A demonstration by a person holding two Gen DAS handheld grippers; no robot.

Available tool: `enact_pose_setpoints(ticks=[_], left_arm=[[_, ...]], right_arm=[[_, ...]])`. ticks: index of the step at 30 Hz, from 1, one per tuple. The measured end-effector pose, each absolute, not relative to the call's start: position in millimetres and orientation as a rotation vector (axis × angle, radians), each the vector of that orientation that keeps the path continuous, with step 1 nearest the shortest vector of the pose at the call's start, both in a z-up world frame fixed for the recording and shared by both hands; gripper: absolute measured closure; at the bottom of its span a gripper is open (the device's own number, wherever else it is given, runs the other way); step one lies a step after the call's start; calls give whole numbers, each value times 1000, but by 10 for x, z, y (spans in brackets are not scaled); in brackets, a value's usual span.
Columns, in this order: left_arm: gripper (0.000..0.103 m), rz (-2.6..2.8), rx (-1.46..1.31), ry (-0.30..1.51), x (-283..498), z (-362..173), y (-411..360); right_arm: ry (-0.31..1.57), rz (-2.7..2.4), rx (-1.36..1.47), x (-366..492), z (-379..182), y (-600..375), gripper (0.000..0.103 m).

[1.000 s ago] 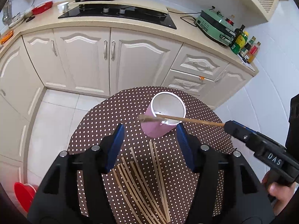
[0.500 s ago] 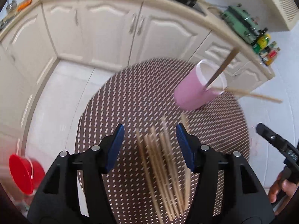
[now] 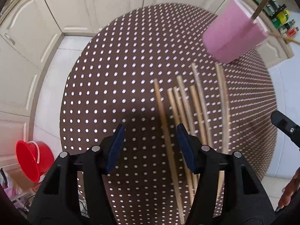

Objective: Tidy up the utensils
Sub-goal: 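Move both grippers back to the chopstick row and grasp one chopstick each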

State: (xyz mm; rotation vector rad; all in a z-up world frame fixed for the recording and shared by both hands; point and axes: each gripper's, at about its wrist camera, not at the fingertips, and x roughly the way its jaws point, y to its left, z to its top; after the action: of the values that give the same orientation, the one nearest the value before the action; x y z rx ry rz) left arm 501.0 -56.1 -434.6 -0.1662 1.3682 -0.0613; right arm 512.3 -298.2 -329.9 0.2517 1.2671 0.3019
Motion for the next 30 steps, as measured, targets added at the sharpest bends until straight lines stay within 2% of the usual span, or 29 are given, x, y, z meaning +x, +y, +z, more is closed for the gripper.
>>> enact_pose_setpoints(ticks=[4,12,22,26,30], left_arm=[[46,-60,-134,1364,4983,-4409,-586],[56,-49,-101,1346,4953,-4410,-598],[56,-41,-50,1338,4964,-4410,-679],[56,-41,-76,1339,4970,-4405,-653],[56,-35,-56,1341,4979,-4411,-637]], right_arm=[[1307,314,232,5170,-3439,-2872,73],[1367,336,182,5357,-3684,-2671,73],[1375,352,3,5475,-3794,-2311,76],[1382,351,-27,5426,-3773,-2254,82],[1398,347,-24,5430,-3778,-2249,81]])
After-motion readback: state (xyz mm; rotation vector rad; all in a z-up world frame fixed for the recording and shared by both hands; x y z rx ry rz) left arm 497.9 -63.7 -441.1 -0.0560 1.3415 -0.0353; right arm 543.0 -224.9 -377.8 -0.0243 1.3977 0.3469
